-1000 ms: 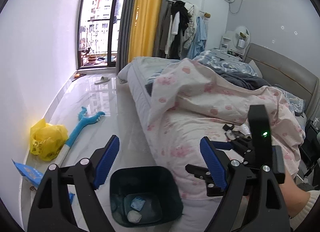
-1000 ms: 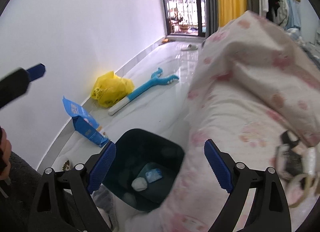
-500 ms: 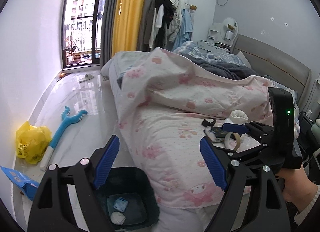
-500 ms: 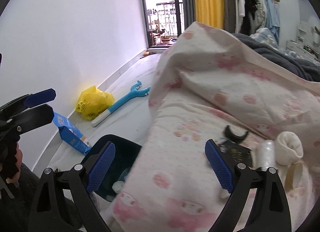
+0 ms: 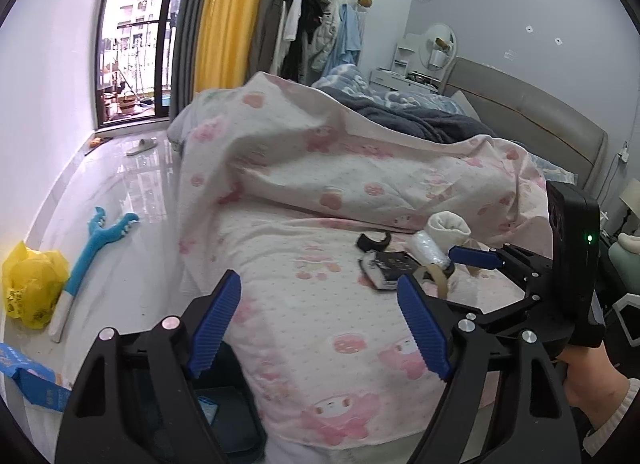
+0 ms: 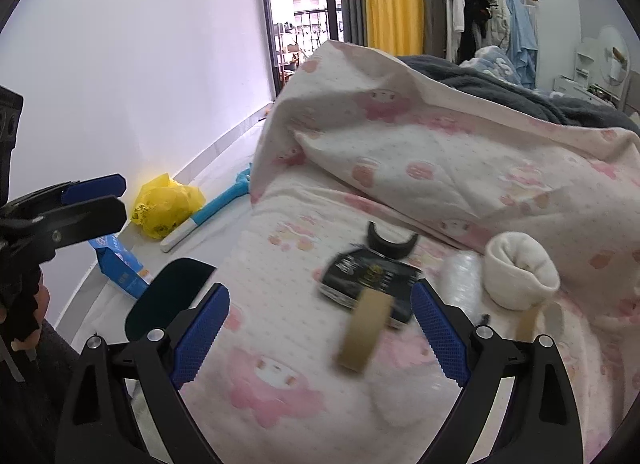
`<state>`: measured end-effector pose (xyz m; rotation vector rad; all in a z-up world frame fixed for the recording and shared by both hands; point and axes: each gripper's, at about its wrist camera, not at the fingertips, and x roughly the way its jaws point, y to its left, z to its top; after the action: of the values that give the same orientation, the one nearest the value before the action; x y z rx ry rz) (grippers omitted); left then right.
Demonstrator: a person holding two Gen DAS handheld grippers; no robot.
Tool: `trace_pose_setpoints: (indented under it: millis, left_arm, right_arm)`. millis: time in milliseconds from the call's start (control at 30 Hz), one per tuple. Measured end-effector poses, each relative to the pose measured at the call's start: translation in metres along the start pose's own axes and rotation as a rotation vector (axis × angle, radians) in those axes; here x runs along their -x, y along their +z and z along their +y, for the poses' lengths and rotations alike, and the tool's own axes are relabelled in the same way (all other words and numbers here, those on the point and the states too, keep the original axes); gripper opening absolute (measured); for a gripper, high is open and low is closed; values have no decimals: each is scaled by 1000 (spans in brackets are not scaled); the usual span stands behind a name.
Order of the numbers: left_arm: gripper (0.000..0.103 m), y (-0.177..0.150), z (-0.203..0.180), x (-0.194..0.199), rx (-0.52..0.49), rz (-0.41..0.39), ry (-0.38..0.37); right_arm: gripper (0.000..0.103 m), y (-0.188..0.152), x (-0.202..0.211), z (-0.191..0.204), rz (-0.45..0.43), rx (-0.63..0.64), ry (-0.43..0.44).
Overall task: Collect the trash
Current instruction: 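Move both tools back toward the remaining items on the bedsheet, then grasp the cardboard tape core with left tool while right tool grasps the bubble-wrap roll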
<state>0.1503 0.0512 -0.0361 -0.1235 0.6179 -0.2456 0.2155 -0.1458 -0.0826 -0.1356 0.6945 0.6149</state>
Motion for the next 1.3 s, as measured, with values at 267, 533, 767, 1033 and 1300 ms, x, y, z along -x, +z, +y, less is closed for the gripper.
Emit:
trace_pose_setpoints:
  millis: [267,533,767,1033,1300]
  left_arm:
    - [74,-3,-21,-28,1,40,-46]
    - [65,-5,-52,-52,-42,71,-80]
    - [62,-8,-73,-71,-58,95,-102]
    - [56,-13,-92,-92,-71,131,-120]
    - [51,-16,-100,-111,-44,157,-141]
  right_arm:
    - [93,-17,8,-35,11,-38,-14]
    - [93,-33,7,-65,38,-80,-15]
    - [93,-46,0,-72,84,-88,20]
    - [84,-54,-9,-72,123,-72,62]
    - [65,-53,-12,-74,123,-84,70]
